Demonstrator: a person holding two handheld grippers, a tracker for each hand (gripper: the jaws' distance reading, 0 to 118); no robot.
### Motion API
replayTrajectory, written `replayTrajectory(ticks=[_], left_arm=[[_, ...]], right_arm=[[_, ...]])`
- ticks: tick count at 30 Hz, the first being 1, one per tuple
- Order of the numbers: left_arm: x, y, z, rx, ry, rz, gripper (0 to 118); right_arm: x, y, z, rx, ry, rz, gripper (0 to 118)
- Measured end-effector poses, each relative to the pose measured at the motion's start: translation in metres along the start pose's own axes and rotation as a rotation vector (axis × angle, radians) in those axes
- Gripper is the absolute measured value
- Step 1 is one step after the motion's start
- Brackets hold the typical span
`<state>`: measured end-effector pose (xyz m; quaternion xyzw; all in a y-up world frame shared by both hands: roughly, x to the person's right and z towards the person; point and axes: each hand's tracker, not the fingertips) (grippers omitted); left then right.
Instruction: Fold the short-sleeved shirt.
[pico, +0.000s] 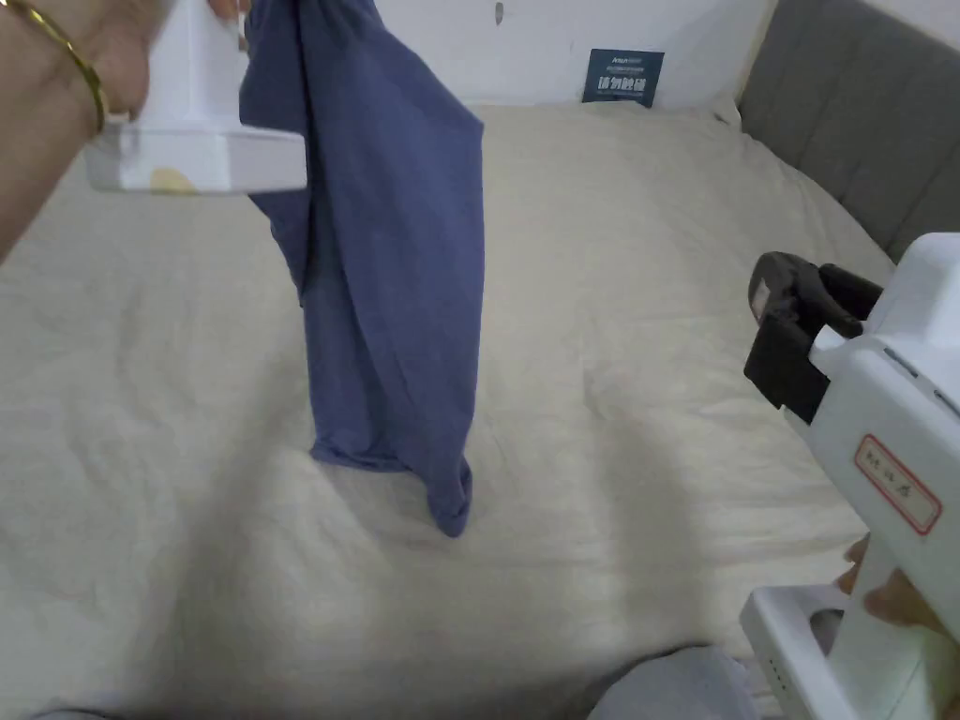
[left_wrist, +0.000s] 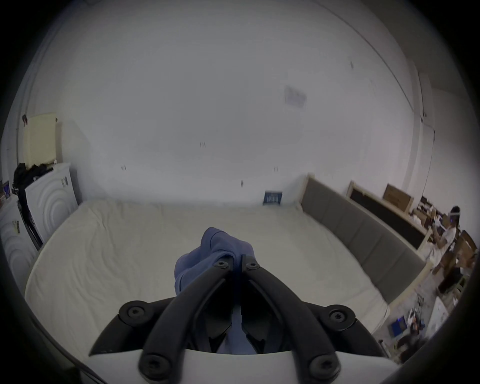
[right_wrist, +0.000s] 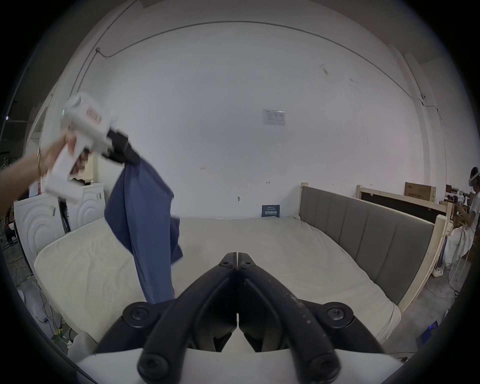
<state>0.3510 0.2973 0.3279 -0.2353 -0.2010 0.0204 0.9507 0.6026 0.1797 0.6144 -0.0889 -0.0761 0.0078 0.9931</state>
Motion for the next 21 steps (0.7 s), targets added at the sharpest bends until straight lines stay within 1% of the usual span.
replayTrajectory(ticks=[6,10,14,15,16,17,18,19,20,21], left_arm=[[0.003,-0.134,-0.066,-0.304,0.004,-0.056,5],[-0.003,-0.217,-0.097,-0.525,0.025,-0.056,5],[-0.001,-0.264,-0.103,-0.614,0.062,-0.089,5],[0.001,-0.269,-0.102,-0.613,0.062,-0.089,9],[-0.001,-0.274,-0.101,-0.615,0.063,-0.082,18],[-0.003,-0.276,-0.1,-0.622,0.065,-0.077,33],[-0.008,-0.274,-0.097,-0.625,0.051,-0.062,60],[-0.01,-0.27,-0.093,-0.624,0.018,-0.037,82],[-0.015,-0.264,-0.087,-0.621,-0.016,-0.005,104],[-0.021,-0.256,-0.081,-0.598,-0.031,0.036,118]], right_arm=[[-0.002,-0.018,-0.018,-0.067,0.009,-0.029,1],[-0.006,-0.027,-0.029,-0.103,0.021,-0.022,1],[-0.007,-0.034,-0.037,-0.127,0.033,-0.022,1],[-0.008,-0.035,-0.04,-0.132,0.035,-0.023,1],[-0.009,-0.036,-0.042,-0.136,0.036,-0.024,1],[-0.01,-0.037,-0.043,-0.14,0.041,-0.026,1],[-0.011,-0.037,-0.045,-0.145,0.046,-0.029,1],[-0.012,-0.038,-0.046,-0.145,0.052,-0.03,1],[-0.014,-0.038,-0.047,-0.144,0.058,-0.027,1],[-0.017,-0.037,-0.047,-0.144,0.065,-0.021,1]])
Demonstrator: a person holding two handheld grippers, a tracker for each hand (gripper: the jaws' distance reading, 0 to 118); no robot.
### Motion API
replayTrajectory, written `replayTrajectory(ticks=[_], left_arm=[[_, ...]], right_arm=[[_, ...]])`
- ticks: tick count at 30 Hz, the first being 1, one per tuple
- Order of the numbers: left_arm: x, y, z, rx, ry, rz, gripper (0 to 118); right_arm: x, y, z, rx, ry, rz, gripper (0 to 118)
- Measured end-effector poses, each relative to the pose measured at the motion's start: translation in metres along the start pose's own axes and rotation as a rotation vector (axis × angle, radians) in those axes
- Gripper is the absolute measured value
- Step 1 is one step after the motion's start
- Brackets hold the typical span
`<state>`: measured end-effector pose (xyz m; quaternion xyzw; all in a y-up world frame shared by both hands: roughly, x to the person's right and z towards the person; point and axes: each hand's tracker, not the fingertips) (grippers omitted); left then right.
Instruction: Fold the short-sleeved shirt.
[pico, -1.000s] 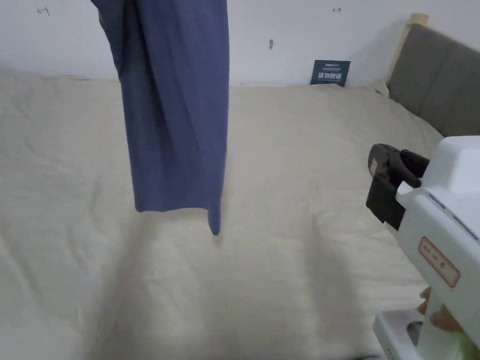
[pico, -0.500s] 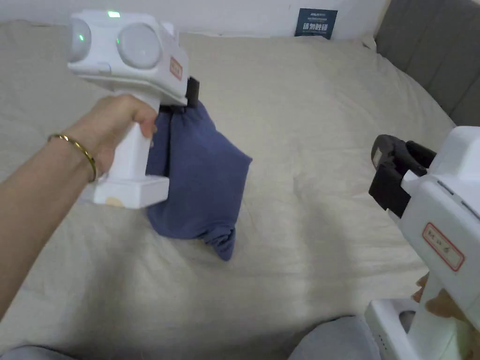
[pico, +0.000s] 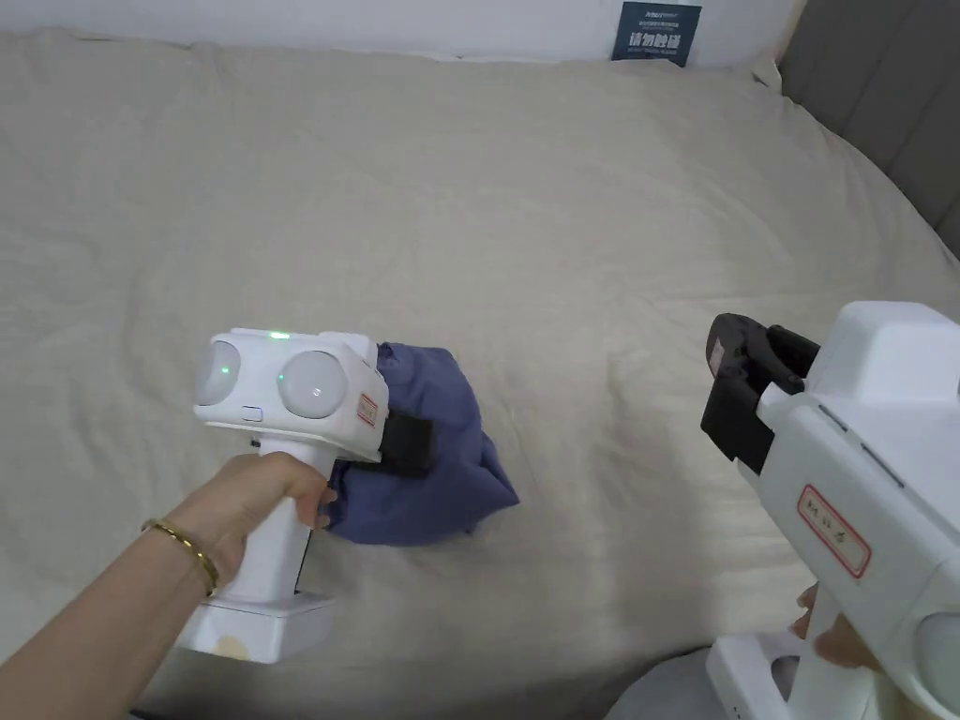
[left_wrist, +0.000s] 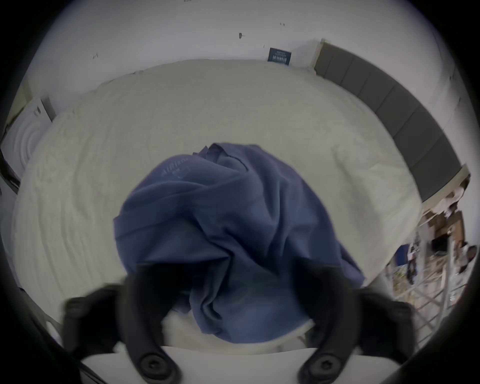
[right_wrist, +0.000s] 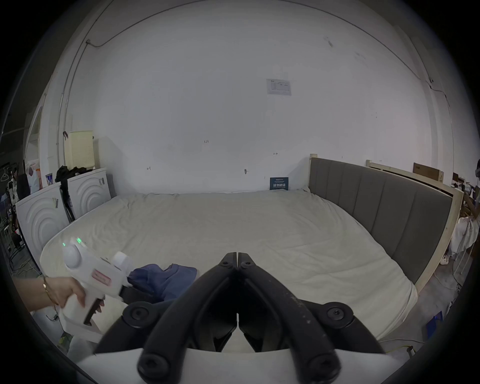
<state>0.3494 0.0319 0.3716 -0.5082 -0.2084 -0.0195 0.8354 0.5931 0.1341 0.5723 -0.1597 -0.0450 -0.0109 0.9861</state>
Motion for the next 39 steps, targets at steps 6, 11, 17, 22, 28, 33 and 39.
replayTrajectory(ticks=[6,11,17,22,28,33,39], left_arm=[[-0.027,0.011,0.094,0.46,0.005,0.104,116],[-0.031,-0.011,0.153,0.828,0.229,0.054,118],[-0.017,-0.05,0.165,0.95,0.385,-0.025,114],[-0.01,-0.072,0.155,0.942,0.36,-0.05,13],[-0.011,-0.081,0.144,0.854,0.317,0.008,0],[-0.019,-0.083,0.139,0.778,0.294,0.026,0],[-0.03,-0.07,0.132,0.678,0.294,0.035,0]], right_arm=[[-0.01,0.004,-0.014,0.011,0.024,0.002,1],[-0.024,0.01,-0.023,0.055,0.025,0.041,1],[-0.037,0.012,-0.027,0.109,0.018,0.047,1],[-0.043,0.012,-0.022,0.116,0.03,0.039,1],[-0.047,0.008,-0.015,0.108,0.042,0.044,1],[-0.049,0.005,-0.013,0.095,0.048,0.042,1],[-0.047,0.0,-0.016,0.073,0.051,0.04,1]])
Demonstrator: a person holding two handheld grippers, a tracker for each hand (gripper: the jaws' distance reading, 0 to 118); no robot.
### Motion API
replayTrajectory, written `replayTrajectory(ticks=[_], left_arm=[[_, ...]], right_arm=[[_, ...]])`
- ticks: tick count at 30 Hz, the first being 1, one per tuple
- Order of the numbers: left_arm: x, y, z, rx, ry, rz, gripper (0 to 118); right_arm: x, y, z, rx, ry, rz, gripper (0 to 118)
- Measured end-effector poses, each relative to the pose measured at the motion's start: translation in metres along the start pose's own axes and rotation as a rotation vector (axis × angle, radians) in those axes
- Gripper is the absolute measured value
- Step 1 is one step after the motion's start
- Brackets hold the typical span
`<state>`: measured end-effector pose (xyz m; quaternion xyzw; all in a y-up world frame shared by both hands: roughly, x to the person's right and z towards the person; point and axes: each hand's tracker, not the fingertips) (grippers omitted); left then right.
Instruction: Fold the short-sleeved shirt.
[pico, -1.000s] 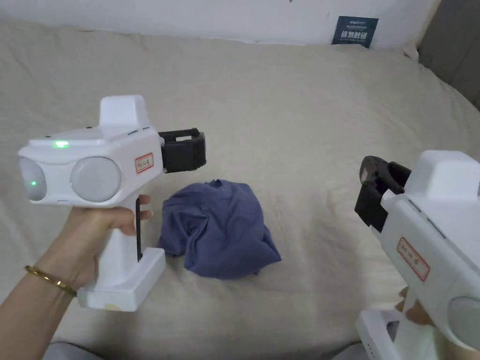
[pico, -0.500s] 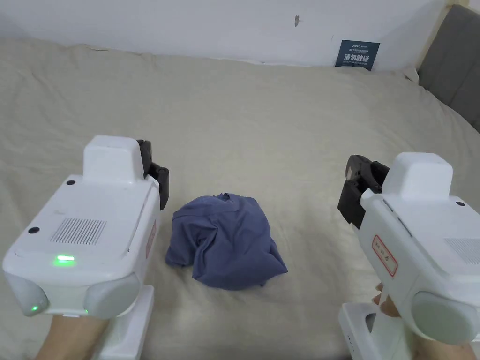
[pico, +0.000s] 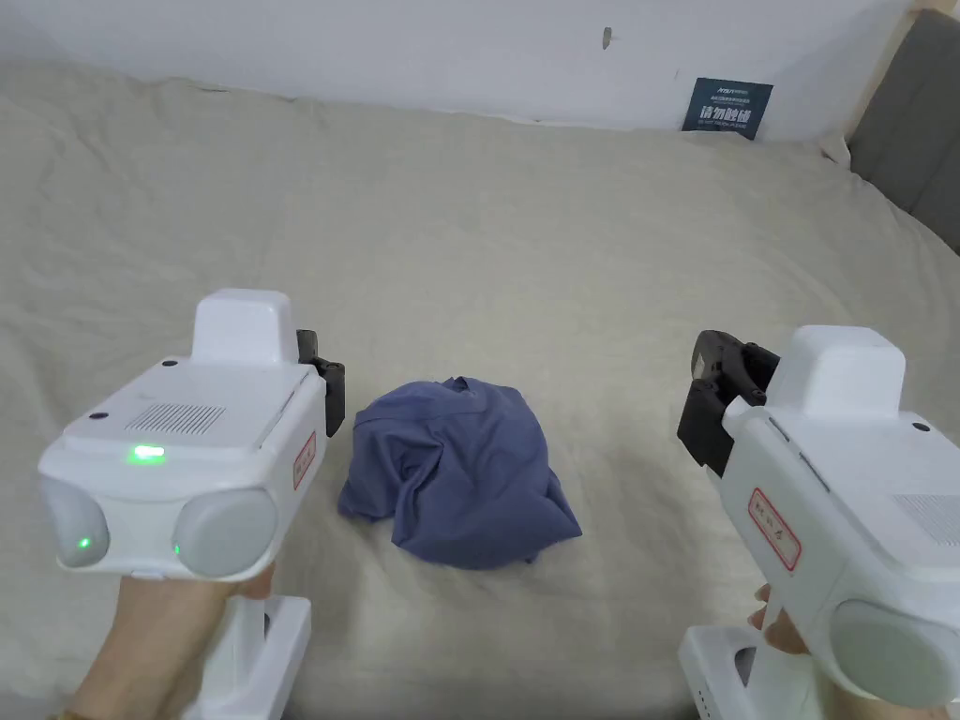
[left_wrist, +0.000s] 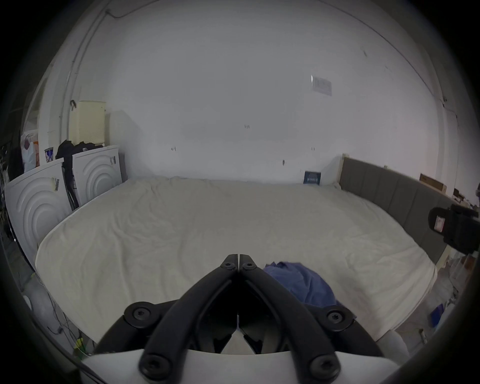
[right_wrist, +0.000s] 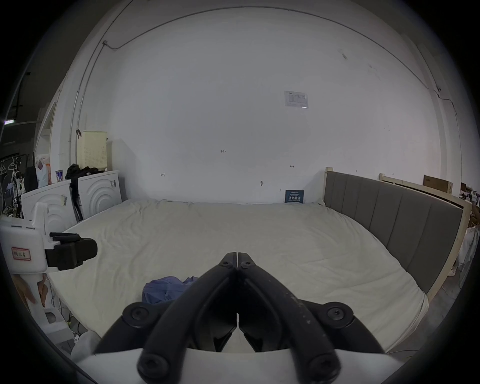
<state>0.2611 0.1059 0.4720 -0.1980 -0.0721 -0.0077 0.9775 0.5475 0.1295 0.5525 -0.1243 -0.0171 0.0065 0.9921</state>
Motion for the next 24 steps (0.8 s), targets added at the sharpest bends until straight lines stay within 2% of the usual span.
replayTrajectory(ticks=[1,2,4,6,7,8,11,14,16,18,20,21,22,24], left_arm=[[0.0,-0.001,-0.004,-0.013,0.005,-0.009,1],[0.0,-0.001,-0.011,-0.062,-0.005,-0.025,11],[-0.001,-0.002,-0.026,-0.186,-0.034,-0.032,67],[-0.004,-0.009,-0.044,-0.313,-0.076,-0.003,107],[-0.002,-0.012,-0.05,-0.337,-0.092,0.019,116],[-0.003,-0.017,-0.059,-0.374,-0.105,0.042,118],[-0.001,-0.037,-0.087,-0.461,-0.126,0.053,118],[0.001,-0.057,-0.114,-0.577,-0.061,0.063,115],[0.003,-0.065,-0.125,-0.594,-0.048,0.097,91],[0.005,-0.071,-0.133,-0.619,-0.047,0.124,61],[0.009,-0.073,-0.138,-0.644,-0.089,0.146,38],[0.012,-0.074,-0.139,-0.646,-0.11,0.148,9],[0.014,-0.074,-0.139,-0.639,-0.124,0.146,0],[0.016,-0.07,-0.135,-0.622,-0.107,0.141,0]], right_arm=[[0.0,-0.002,-0.001,-0.004,0.0,-0.001,1],[0.001,-0.002,-0.002,-0.008,-0.001,-0.002,1],[0.001,-0.004,-0.004,-0.017,0.0,-0.006,1],[0.001,-0.005,-0.004,-0.026,0.002,-0.011,1],[0.001,-0.007,-0.005,-0.03,0.002,-0.012,1],[0.001,-0.008,-0.006,-0.036,0.003,-0.012,1],[0.002,-0.016,-0.012,-0.059,0.006,-0.008,1],[0.003,-0.021,-0.014,-0.08,0.012,-0.004,2],[0.004,-0.023,-0.016,-0.092,0.013,-0.001,2],[0.006,-0.026,-0.019,-0.105,0.01,-0.001,2],[0.009,-0.028,-0.021,-0.114,0.003,-0.007,2],[0.011,-0.031,-0.023,-0.12,-0.002,-0.008,2],[0.012,-0.032,-0.024,-0.125,-0.006,-0.009,2],[0.015,-0.032,-0.026,-0.136,-0.012,-0.008,2]])
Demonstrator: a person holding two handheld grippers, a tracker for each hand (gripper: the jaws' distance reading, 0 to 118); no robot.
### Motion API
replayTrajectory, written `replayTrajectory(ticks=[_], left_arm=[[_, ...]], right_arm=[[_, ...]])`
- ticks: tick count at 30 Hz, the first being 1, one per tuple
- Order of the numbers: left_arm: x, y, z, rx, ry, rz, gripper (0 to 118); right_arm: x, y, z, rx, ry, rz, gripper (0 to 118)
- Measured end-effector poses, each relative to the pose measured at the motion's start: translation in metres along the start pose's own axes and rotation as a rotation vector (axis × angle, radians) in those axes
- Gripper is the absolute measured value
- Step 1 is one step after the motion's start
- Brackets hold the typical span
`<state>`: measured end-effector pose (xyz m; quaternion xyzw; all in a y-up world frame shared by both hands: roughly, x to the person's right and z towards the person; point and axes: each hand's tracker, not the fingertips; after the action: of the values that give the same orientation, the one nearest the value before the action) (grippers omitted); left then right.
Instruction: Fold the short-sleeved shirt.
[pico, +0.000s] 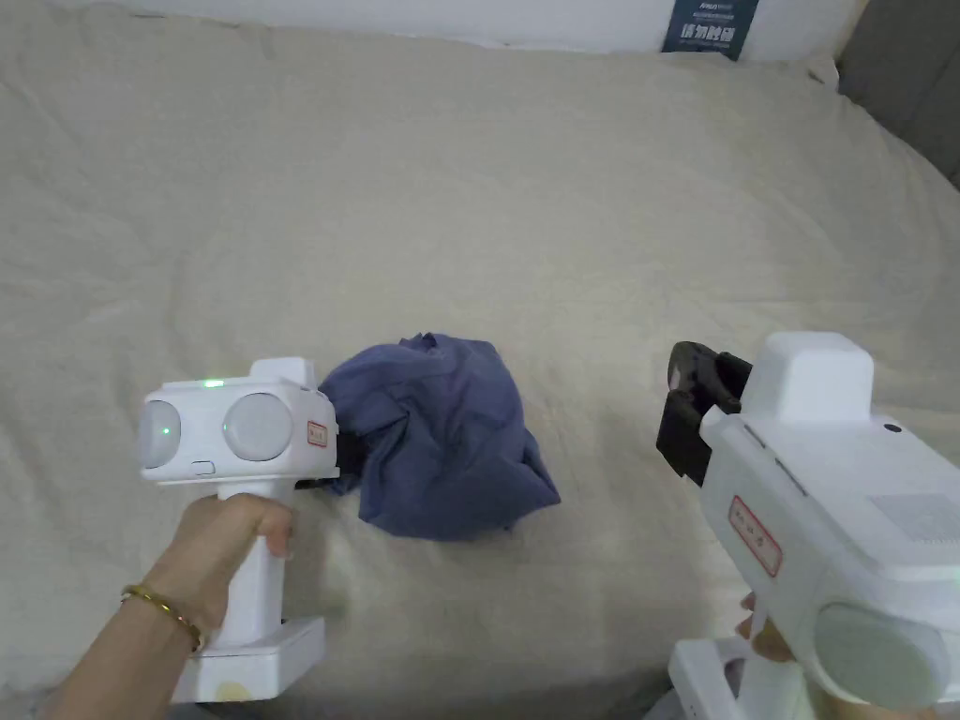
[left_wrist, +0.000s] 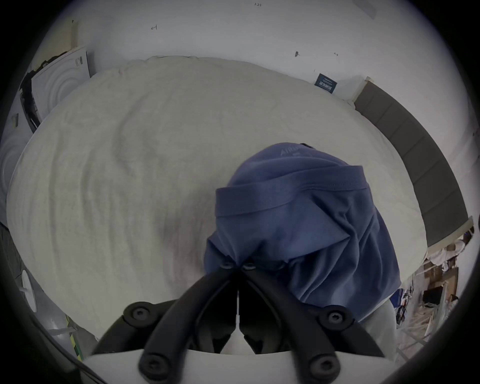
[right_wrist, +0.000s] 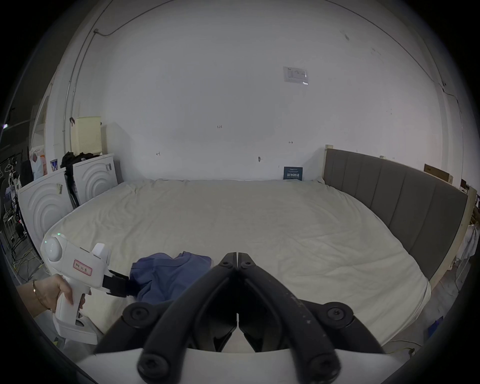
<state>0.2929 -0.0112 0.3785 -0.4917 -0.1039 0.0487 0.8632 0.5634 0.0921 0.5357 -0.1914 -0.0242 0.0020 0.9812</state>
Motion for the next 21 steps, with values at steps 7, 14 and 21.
replayTrajectory(ticks=[7,14,21], left_arm=[[-0.017,-0.001,0.05,0.167,-0.049,0.005,0],[-0.033,-0.003,0.08,0.227,-0.037,0.018,0],[-0.043,-0.011,0.078,0.211,-0.007,0.007,0]], right_arm=[[0.013,0.016,-0.019,-0.121,0.02,-0.006,2],[0.016,0.01,-0.077,-0.477,0.105,-0.109,85],[-0.003,-0.027,-0.143,-0.694,0.14,-0.197,104]])
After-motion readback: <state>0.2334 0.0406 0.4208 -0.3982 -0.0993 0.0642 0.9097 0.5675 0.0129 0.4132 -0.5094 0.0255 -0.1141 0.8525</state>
